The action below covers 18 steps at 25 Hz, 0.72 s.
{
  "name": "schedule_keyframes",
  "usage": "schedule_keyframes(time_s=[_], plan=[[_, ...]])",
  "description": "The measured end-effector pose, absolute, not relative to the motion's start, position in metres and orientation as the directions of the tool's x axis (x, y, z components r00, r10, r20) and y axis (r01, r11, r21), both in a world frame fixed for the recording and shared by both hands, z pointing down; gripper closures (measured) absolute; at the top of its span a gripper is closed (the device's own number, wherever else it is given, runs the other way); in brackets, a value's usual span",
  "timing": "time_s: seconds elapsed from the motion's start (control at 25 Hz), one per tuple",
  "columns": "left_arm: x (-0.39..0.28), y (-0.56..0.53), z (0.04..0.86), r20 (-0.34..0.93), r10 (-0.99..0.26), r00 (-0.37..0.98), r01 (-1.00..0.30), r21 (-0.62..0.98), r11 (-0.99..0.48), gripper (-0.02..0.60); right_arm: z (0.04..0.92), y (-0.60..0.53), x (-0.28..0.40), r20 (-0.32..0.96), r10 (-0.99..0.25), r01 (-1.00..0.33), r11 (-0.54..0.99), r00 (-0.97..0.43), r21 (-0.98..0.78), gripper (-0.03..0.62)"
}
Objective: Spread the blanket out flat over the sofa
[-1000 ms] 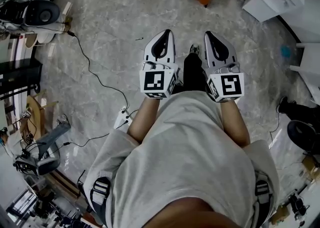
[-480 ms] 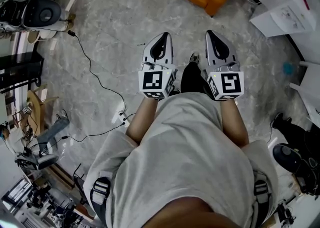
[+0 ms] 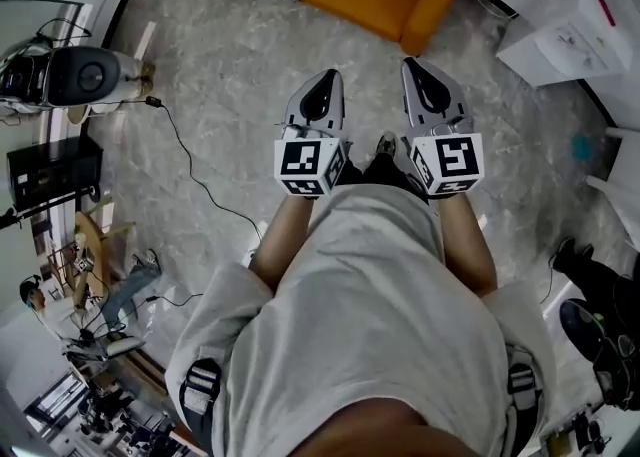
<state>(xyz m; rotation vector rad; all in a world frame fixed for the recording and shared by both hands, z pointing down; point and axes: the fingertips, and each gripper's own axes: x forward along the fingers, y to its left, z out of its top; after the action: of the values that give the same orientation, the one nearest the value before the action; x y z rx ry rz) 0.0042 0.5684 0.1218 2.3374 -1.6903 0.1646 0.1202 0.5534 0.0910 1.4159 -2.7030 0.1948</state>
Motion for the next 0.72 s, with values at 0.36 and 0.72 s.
schedule_keyframes(time_s=[0.36, 0.72], plan=[[0.031, 0.510, 0.123, 0.246, -0.894, 0.373, -0.928, 0.104, -0.359, 0.572, 0.102, 0.513, 0.154, 0.146, -0.825, -0.838, 0.539, -0.545, -0.086, 0.574], [0.035, 0.418, 0.149, 0.286, -0.846, 0.451, -0.892, 0.106, -0.440, 0.572, 0.120, 0.433, 0.149, 0.155, -0.852, -0.866, 0.491, -0.500, -0.092, 0.574]])
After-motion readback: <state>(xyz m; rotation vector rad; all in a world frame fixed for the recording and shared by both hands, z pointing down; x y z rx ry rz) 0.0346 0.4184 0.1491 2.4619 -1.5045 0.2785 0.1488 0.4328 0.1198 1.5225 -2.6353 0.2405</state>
